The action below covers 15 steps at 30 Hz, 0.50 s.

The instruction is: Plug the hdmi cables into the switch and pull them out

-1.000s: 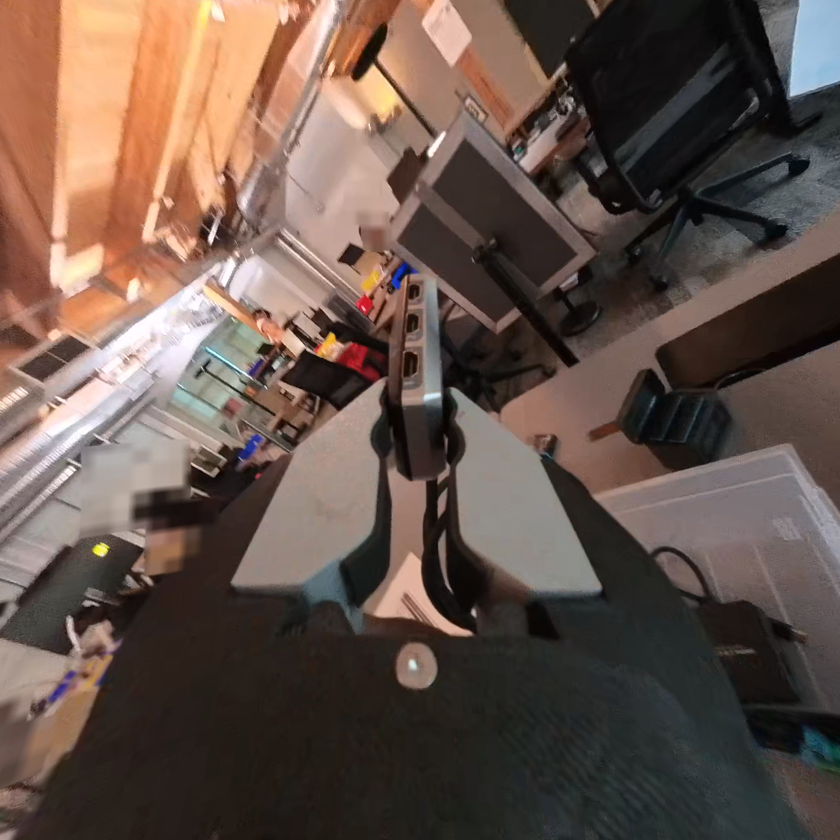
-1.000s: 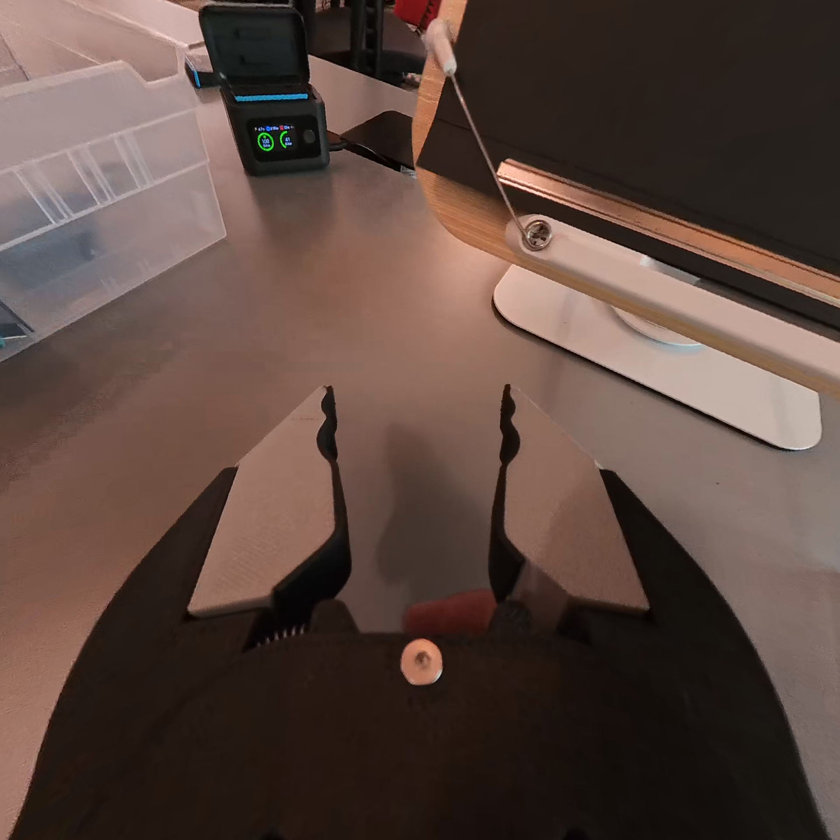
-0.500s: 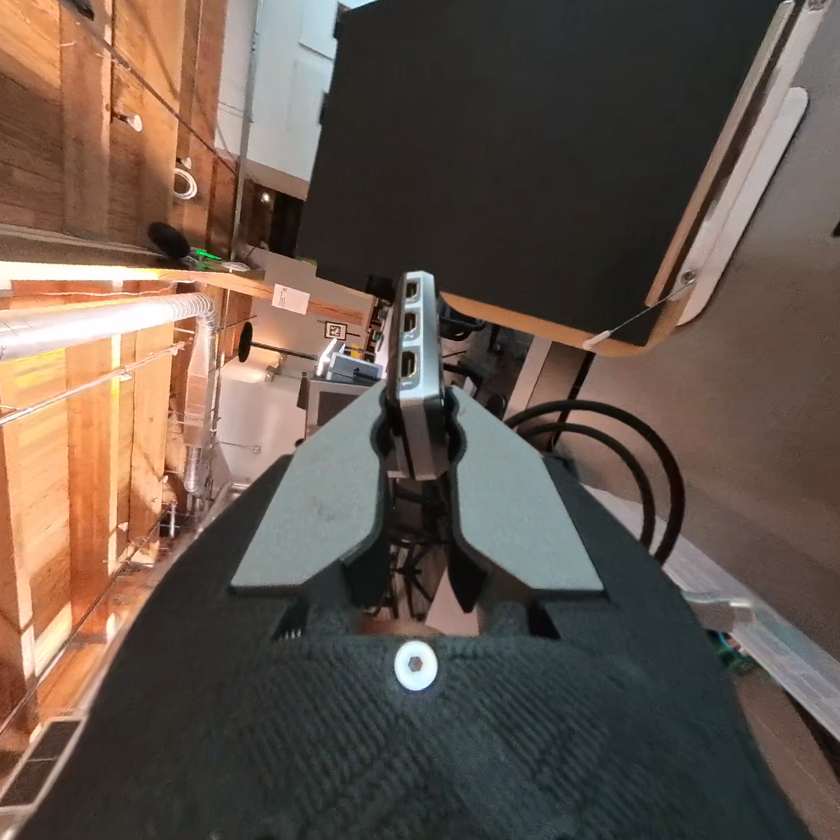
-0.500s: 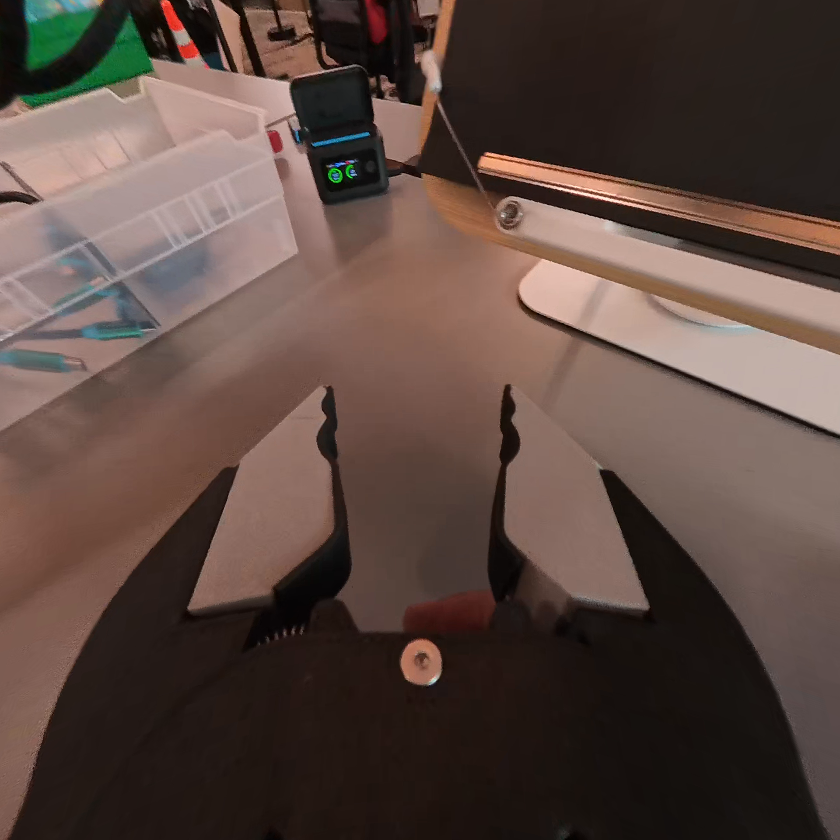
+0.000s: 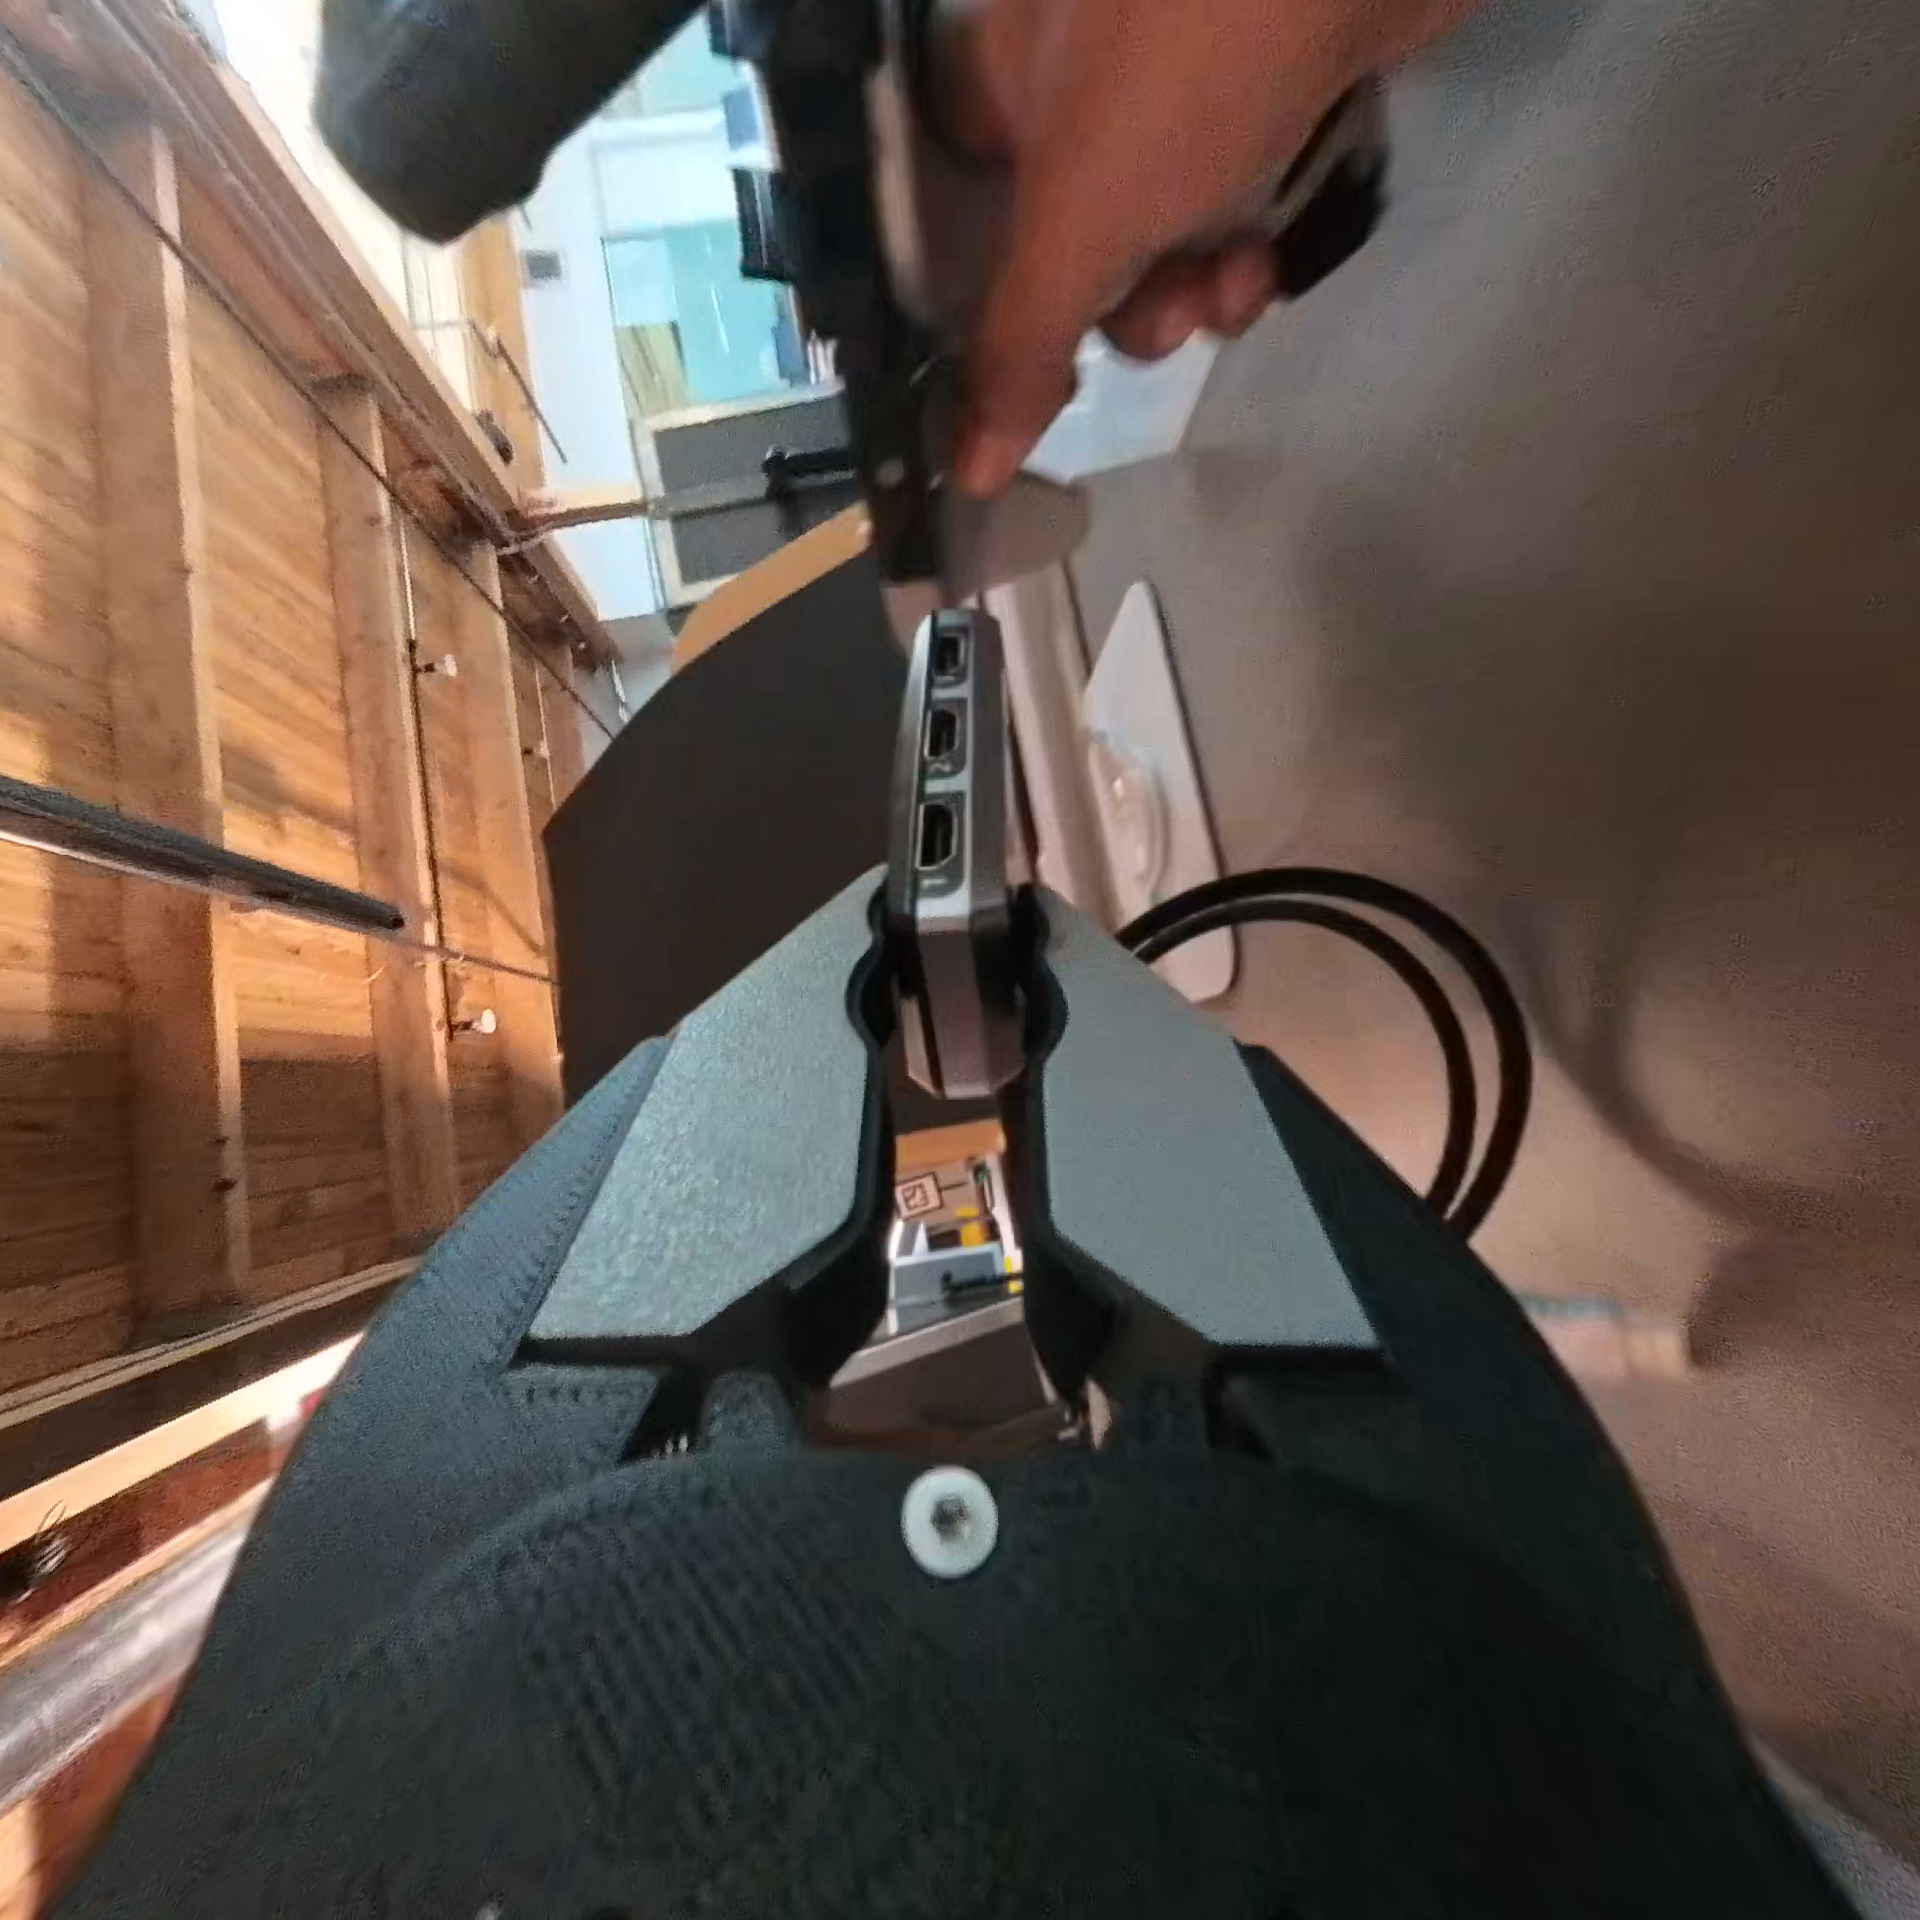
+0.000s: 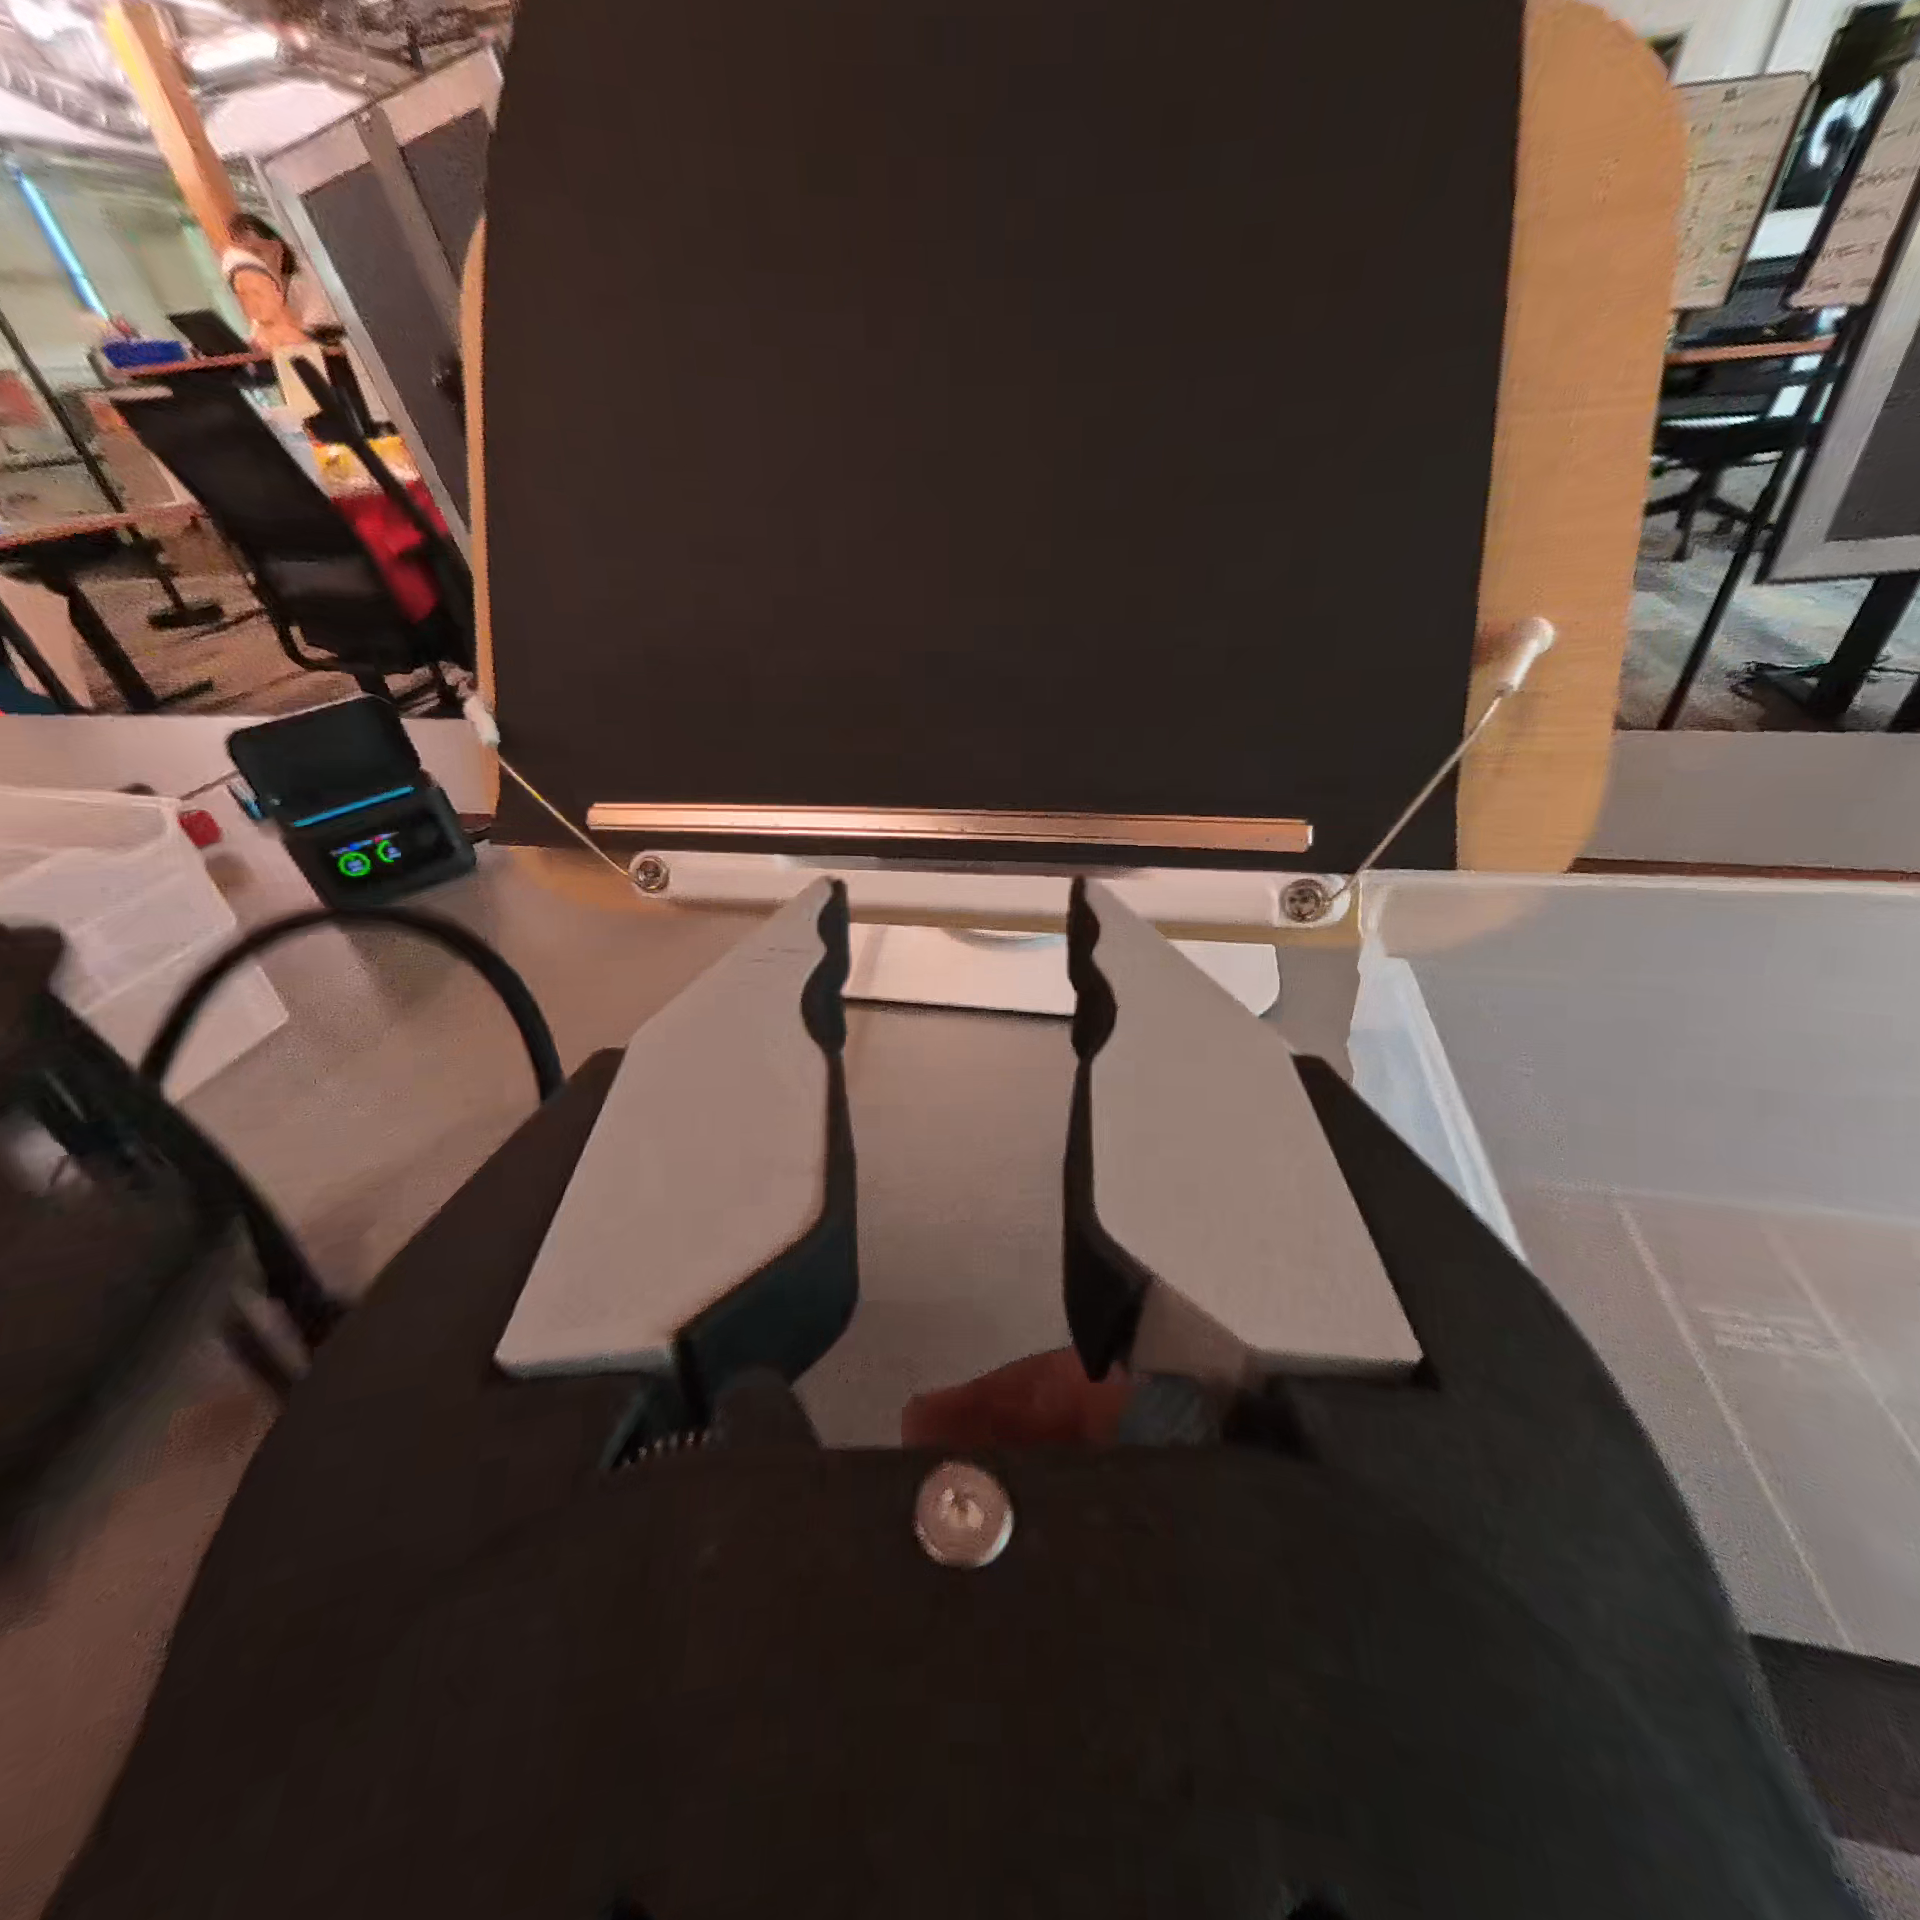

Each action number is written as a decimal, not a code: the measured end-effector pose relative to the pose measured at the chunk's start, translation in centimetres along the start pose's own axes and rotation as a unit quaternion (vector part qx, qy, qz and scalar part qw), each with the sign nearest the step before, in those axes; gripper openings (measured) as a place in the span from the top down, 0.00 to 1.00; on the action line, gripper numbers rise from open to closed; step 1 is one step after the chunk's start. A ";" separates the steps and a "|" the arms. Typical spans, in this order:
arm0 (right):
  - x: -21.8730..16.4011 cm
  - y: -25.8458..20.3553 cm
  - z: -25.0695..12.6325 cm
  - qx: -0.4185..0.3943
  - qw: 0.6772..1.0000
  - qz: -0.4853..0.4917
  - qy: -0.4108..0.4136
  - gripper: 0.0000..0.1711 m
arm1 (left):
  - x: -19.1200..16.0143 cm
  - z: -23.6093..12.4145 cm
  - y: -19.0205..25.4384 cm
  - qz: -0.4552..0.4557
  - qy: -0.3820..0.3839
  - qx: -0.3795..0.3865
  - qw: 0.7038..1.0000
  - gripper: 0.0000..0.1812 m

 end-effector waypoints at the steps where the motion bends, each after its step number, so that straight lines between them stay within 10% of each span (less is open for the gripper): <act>1: 0.1 -0.2 0.0 0.003 1.000 -0.004 0.000 0.78 | 0.9 0.0 1.7 0.001 0.011 -0.012 1.000 0.90; 9: -0.6 -3.6 0.4 0.052 0.995 -0.088 -0.018 0.75 | 5.0 -1.8 10.7 -0.118 0.012 -0.175 0.977 0.88; 15: -1.4 -4.1 0.8 0.071 0.993 -0.089 -0.043 0.73 | 4.3 -2.1 8.7 -0.228 -0.004 -0.157 0.961 0.78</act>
Point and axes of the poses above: each gripper's, where its closed fingertips meet, z out along the fingers, x out of its top, y = z × x across the jaws, the point moved 4 cm from there along -z, back along the fingers, and after that the axes turned 8 degrees about -z, right-handed, at the moved point
